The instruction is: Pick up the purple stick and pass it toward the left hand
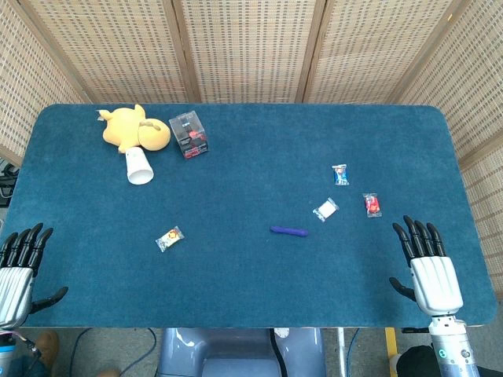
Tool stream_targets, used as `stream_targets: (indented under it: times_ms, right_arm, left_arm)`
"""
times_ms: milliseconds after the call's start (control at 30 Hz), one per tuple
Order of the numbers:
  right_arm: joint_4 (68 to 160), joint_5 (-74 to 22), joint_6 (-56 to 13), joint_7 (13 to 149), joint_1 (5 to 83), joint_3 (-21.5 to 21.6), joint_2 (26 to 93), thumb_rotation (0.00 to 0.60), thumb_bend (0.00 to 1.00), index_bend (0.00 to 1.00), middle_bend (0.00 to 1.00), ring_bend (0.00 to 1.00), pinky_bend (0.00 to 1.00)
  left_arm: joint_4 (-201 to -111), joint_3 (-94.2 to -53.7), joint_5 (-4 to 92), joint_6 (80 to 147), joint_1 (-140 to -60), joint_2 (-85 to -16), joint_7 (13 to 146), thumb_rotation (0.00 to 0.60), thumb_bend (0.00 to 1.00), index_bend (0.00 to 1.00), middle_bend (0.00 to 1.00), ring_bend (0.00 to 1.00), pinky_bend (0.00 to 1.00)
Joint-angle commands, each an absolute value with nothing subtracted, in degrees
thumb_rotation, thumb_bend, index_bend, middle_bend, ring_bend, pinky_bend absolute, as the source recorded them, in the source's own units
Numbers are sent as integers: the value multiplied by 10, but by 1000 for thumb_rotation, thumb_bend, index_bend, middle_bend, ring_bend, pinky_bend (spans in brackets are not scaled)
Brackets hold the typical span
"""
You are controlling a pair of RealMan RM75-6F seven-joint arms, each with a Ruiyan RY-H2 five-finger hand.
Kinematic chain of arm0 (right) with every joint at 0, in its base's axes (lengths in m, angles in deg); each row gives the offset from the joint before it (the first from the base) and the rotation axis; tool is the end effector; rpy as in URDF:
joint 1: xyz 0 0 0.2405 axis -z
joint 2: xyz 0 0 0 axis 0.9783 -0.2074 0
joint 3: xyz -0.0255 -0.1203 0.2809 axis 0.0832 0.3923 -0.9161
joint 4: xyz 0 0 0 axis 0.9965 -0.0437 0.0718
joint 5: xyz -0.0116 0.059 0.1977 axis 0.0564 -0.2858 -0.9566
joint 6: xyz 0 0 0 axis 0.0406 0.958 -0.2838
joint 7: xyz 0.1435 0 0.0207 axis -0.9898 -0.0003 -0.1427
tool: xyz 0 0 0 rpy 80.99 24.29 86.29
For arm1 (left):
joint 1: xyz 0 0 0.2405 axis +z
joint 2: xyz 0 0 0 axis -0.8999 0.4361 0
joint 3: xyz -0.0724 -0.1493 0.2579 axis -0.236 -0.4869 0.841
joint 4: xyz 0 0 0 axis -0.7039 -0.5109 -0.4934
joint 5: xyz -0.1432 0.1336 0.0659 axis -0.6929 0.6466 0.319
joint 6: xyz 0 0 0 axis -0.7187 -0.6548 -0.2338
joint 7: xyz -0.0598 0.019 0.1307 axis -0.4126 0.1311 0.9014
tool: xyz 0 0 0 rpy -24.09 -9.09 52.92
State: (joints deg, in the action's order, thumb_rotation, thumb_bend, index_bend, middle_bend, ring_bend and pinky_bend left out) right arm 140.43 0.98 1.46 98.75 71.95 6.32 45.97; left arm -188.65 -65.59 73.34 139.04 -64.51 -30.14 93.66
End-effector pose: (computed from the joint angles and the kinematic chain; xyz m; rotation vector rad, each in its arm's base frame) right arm -0.3018 -0.1922 0.1457 1.4434 -0.7834 0.9566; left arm -0.3131 0.1465 0.1778 -1.4018 -0.8518 -0.8696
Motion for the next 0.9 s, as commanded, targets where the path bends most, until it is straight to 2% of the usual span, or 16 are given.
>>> stream_targets:
  times_ms: [33,267,433,733,900]
  right_arm:
    - [1404,10,14,987,719,64,460,600,0,15,0,0,0]
    - [1401,7,0,988,715,67,465,600,0,17,0,0,0]
    - [1394,-13,-54,997,687,63,480,600,0,36,0,0,0]
    - [1339,-118,-211,1041,565,-13,546,600,9,215,0,0,0]
    - [1295,-201,-285,1043,513,-40,590,600,173,311,0,0,0]
  left_arm:
    - [-1886,-656,732,1389,-646,-301,936,600,0,0,0,0,0]
    - [-1886,-655,733,1385,-647,-301,936,600,0,0,0,0,0]
    - [-1878,-659,730,1378,-652,-309,943,600,0,0,0,0,0]
    - [-1866,-670,710,1360,-664,-331,963,600,0,0,0,0,0]
    - [-1861,-676,689,1345,-672,-344,983,600,0,0,0,0,0]
